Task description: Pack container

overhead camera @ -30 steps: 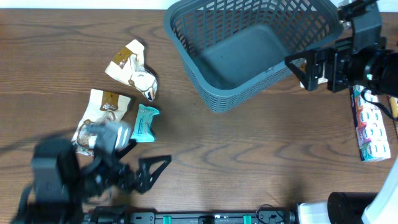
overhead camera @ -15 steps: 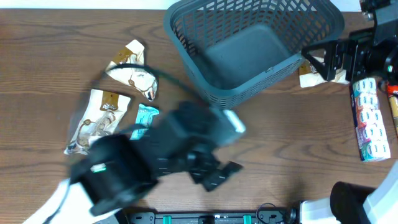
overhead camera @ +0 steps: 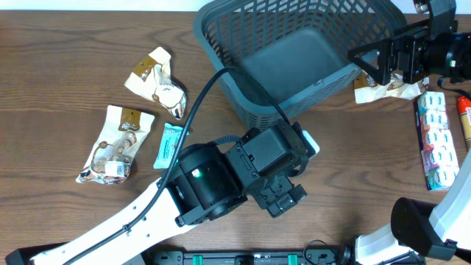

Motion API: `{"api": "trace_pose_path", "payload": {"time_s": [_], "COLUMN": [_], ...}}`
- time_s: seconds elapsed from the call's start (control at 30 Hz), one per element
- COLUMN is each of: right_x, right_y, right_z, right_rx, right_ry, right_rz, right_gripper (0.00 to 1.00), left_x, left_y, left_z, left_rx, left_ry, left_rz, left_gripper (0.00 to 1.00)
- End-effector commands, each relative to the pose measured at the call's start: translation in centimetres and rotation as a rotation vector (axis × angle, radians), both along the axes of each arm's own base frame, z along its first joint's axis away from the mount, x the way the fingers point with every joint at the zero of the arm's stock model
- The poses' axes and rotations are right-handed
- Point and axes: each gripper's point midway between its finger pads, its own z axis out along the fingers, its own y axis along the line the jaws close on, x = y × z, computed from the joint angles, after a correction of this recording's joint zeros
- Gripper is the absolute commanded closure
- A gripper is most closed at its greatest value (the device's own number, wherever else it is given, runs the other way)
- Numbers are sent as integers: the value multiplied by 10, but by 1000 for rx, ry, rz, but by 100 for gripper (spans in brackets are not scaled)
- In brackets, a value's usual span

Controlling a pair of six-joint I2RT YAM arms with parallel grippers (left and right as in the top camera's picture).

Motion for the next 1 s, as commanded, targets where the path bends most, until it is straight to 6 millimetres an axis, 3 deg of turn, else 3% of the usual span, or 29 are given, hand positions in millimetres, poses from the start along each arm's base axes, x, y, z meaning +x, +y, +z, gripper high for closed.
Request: {"api": "trace_pose_path", "payload": {"time_s": [0.0,0.23,0.4,0.53,0.8,0.9,0.97], "right_x": [0,32,59,76,110,117,120], "right_y": [-8,-59,-74,-72,-45,-36,-31], "right_z": [1,-9,-13,-37,-87,-101,-104], "right_rx": [-42,-166,-140,-109,22,12,7], "right_ry": [-15,-12,-27,34,153,173,173], "right_rz": [-19,-264,-317,-277,-125,-87,-70], "right_gripper": [1,1,1,1,1,1,1], "left_x": [3,-16,-20,-21,-11,-7,-8], "left_y": [-1,-10,-12,-13,-32,-41,-48], "left_z": [6,6,7,7,15,5,-6], "left_rx": [-14,-57,-67,-70,-151,-140,-120], "left_ry": [-15,73,92,94,88,105,142], "left_rz": [13,-56,-71,-73,-31,-31,-35], "left_gripper": [1,1,1,1,1,1,8]}}
